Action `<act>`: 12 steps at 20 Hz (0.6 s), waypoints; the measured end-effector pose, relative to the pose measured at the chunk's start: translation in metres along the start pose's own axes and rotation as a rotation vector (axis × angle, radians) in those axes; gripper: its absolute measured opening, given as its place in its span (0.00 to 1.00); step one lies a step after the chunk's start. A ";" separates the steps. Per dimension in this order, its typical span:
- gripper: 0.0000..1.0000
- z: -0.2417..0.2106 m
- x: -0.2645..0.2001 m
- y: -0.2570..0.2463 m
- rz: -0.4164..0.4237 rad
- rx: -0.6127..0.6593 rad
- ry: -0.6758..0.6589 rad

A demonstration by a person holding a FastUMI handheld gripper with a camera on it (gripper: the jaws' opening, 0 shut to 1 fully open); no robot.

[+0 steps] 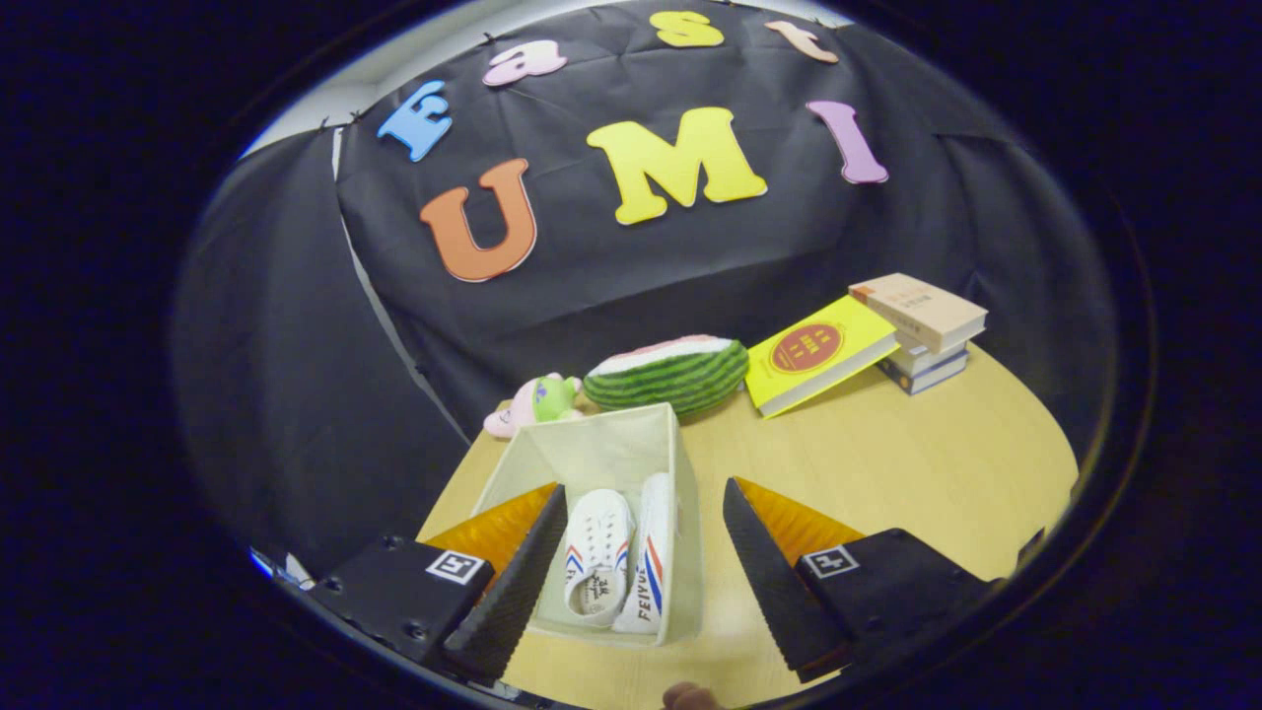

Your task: Open the storage box then place both shoes into the box .Put the left shoe in first, then the right shoe, with the right side of both shoes facing outward in a uniform manner.

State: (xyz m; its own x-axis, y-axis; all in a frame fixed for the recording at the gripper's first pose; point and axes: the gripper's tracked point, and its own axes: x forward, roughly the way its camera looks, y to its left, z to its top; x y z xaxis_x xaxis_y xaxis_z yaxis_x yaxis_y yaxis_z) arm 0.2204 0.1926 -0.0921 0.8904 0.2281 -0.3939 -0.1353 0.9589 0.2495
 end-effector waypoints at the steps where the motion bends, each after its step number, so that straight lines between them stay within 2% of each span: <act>1: 1.00 0.005 -0.010 -0.003 -0.005 -0.019 -0.023; 9: 1.00 0.030 -0.089 -0.025 -0.055 -0.113 -0.220; 12: 1.00 0.042 -0.123 -0.038 -0.098 -0.142 -0.303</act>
State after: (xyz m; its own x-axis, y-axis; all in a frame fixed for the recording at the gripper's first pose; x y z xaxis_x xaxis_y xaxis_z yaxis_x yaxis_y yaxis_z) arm 0.1343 0.1213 -0.0164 0.9878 0.0937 -0.1244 -0.0829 0.9925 0.0899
